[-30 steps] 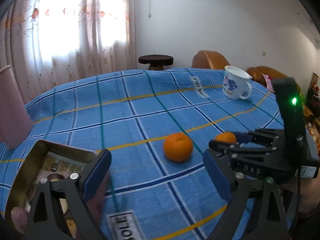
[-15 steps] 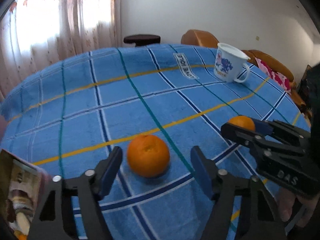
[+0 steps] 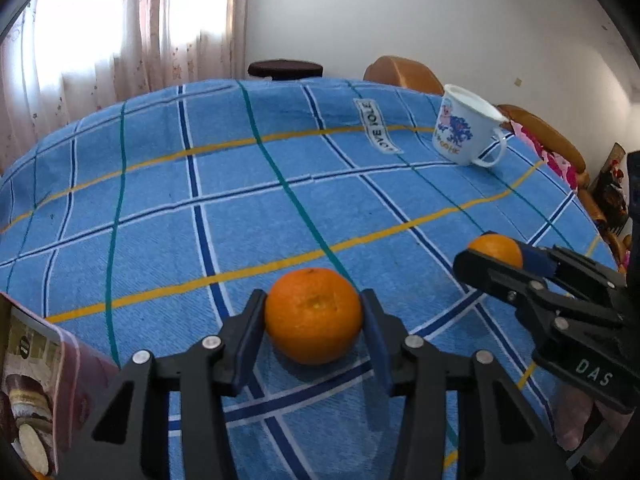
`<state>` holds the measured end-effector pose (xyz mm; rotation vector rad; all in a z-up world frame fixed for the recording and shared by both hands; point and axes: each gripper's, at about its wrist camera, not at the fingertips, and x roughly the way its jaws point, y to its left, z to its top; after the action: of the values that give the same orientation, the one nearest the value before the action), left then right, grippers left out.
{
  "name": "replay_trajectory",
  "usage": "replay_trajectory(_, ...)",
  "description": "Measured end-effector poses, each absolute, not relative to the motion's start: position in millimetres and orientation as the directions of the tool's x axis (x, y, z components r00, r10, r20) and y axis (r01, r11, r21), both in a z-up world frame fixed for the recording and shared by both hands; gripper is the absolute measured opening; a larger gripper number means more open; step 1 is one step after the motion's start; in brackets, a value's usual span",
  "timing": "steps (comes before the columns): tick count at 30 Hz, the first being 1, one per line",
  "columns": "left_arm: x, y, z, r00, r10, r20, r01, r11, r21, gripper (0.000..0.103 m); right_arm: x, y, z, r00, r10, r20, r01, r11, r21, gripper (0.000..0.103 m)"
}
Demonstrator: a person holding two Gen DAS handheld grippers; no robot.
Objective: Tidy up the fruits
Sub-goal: 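Grasp an orange with the left tool while the right tool grasps another orange, then lift and carry the orange with the left tool while the right tool carries its orange toward the tin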
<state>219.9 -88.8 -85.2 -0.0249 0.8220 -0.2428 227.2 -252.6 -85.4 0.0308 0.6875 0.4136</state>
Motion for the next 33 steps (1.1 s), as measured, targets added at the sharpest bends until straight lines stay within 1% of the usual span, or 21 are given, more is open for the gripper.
replay_trajectory(9, 204.3, -86.6, -71.0, 0.729, -0.223, -0.647, 0.203, 0.973, -0.106, 0.048, 216.1, -250.1, -78.1, 0.726, 0.396, -0.563, -0.390, 0.910, 0.138, 0.041)
replay_trajectory(13, 197.0, -88.9, -66.2, 0.759, -0.211, -0.616, 0.204, 0.975, -0.084, 0.048, 213.5, -250.7, -75.9, 0.734, 0.401, -0.547, -0.395, 0.909, 0.136, 0.041)
replay_trajectory(19, 190.7, -91.5, -61.4, 0.789, -0.197, -0.582, 0.200, 0.978, -0.060, 0.048, 208.2, -250.9, -72.7, 0.749, 0.410, -0.521, -0.406, 0.905, 0.127, 0.041)
replay_trajectory(24, 182.8, -87.0, -56.9, 0.818, -0.191, -0.543, 0.186, 0.980, -0.065, 0.048, 201.7, -250.7, -69.0, 0.764, 0.419, -0.491, -0.422, 0.900, 0.111, 0.041)
replay_trajectory(33, 173.5, -85.0, -52.6, 0.848, -0.179, -0.499, 0.171, 0.983, -0.063, 0.048, 191.4, -249.0, -63.7, 0.790, 0.424, -0.443, -0.437, 0.896, 0.076, 0.041)
